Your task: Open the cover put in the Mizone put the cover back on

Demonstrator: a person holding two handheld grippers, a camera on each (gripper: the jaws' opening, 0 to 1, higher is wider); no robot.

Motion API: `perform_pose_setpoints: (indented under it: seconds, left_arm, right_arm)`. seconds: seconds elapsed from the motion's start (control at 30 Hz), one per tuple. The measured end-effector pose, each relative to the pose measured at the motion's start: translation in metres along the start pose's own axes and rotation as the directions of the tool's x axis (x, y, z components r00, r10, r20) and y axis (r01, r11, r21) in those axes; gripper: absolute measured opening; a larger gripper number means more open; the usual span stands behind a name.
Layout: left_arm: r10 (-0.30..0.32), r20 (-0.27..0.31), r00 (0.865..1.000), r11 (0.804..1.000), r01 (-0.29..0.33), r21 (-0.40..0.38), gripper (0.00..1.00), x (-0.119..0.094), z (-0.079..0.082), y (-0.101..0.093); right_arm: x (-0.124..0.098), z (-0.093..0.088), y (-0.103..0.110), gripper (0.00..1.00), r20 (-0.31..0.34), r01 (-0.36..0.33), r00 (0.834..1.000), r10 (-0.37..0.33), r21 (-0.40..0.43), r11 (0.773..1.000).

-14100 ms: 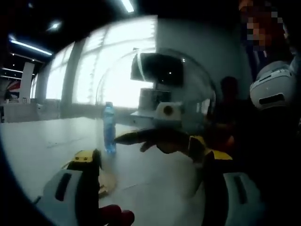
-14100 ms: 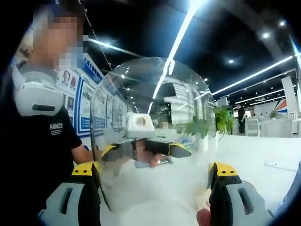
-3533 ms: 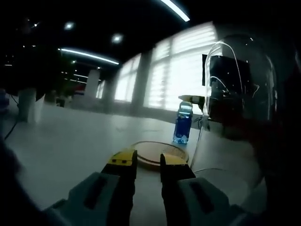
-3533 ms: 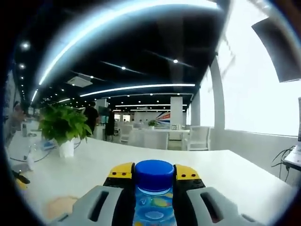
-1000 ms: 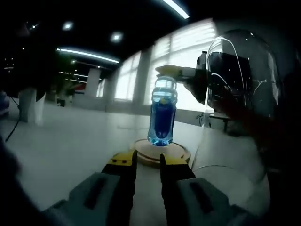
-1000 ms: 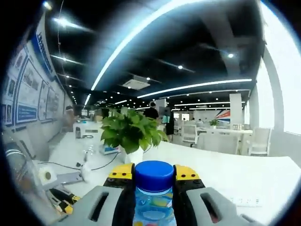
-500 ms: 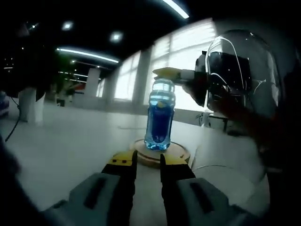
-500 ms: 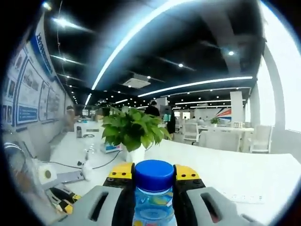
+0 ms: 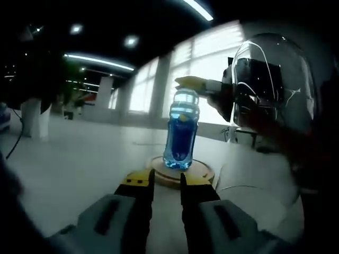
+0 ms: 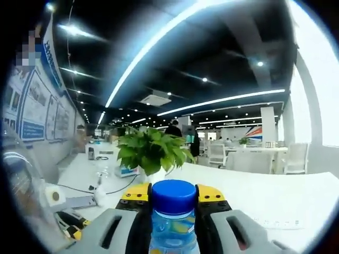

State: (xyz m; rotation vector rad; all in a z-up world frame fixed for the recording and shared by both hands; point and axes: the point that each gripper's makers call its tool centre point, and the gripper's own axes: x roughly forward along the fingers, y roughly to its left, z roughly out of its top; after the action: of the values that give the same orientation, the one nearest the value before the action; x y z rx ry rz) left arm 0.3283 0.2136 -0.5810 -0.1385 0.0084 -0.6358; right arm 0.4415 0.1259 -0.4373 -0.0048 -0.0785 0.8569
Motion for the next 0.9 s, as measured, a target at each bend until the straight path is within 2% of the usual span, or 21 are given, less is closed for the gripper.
perform_pose_setpoints:
  seconds: [0.9]
  left_arm:
    - [0.001, -0.002, 1.000, 1.000, -0.001, -0.002, 0.15, 0.0004, -0.0003, 0.0003]
  right_arm:
    - [0.0006, 0.0017, -0.0011, 0.24, 0.054, 0.001, 0.999, -0.001, -0.011, 1.000]
